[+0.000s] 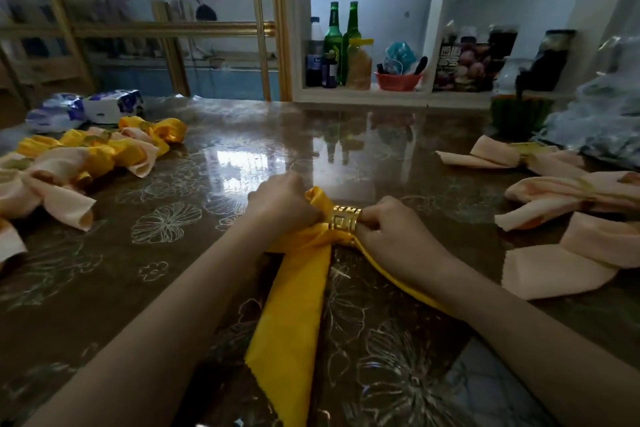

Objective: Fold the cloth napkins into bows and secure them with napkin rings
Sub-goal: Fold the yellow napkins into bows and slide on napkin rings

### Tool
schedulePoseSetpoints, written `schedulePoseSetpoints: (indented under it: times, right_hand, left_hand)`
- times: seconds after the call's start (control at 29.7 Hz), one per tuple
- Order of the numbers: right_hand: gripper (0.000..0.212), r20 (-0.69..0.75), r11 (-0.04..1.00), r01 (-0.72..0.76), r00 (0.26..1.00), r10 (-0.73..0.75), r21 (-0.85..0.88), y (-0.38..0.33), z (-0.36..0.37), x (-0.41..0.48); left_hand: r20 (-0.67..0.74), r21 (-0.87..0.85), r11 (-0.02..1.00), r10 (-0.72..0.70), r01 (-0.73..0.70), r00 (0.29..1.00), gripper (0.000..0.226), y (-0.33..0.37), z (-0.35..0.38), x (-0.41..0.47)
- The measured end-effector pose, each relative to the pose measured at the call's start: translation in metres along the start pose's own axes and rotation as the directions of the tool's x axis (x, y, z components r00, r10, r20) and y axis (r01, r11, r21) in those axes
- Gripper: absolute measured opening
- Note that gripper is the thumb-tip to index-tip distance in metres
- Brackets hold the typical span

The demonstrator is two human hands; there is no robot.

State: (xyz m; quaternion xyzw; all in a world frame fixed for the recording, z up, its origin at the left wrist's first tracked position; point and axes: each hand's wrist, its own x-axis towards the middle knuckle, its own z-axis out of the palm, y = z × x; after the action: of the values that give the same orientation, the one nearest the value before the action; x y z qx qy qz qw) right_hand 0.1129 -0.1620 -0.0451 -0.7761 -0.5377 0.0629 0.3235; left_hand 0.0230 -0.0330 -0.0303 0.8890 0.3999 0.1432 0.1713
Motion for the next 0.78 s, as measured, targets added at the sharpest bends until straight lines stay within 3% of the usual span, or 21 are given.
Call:
schedulePoseSetpoints:
  times: [0.07, 0.13, 0.27, 0.34, 0.4, 0.61, 0.67, 0.78]
  right_hand:
    - [0.041, -0.024, 0.999, -0.026, 0.999, 0.025, -0.028, 0.002, -0.001, 0.002]
    - [0.042, -0.059, 0.998, -0.050, 0.997, 0.048, -0.026, 0.004, -0.001, 0.003]
    - [0.022, -0.120, 0.995, -0.096, 0.988, 0.100, 0.036, 0.006, -0.001, 0.003]
    - [0.021, -0.153, 0.991, -0.110, 0.981, 0.120, 0.070, 0.008, -0.004, 0.003]
    - [0.020, -0.134, 0.987, -0.106, 0.983, 0.122, 0.122, 0.008, -0.011, 0.002]
    - [0.030, 0.163, 0.982, -0.048, 0.986, 0.018, 0.185, 0.005, -0.024, -0.001]
    - [0.024, 0.174, 0.982, -0.054, 0.984, 0.021, 0.183, 0.007, -0.027, -0.002]
    - [0.019, 0.082, 0.984, -0.038, 0.996, 0.024, 0.172, 0.010, -0.025, 0.002]
  left_hand:
    - [-0.015, -0.083, 0.995, 0.052, -0.053, 0.999, 0.026, -0.002, 0.000, -0.001]
    - [-0.068, -0.132, 0.982, 0.126, -0.134, 0.990, 0.025, -0.004, 0.002, -0.004]
    - [-0.135, -0.214, 0.930, 0.276, -0.300, 0.952, 0.012, -0.007, 0.001, -0.009]
    - [-0.114, -0.261, 0.901, 0.327, -0.346, 0.938, 0.008, -0.009, -0.003, -0.010]
    - [-0.057, -0.287, 0.877, 0.385, -0.385, 0.921, 0.010, -0.007, -0.005, -0.013]
    - [-0.027, -0.236, 0.875, 0.429, -0.423, 0.903, 0.017, -0.004, -0.002, -0.025]
    - [-0.036, -0.203, 0.880, 0.432, -0.429, 0.901, 0.007, -0.001, -0.001, -0.027]
    - [-0.074, -0.327, 0.829, 0.456, -0.454, 0.887, 0.036, 0.004, -0.006, -0.030]
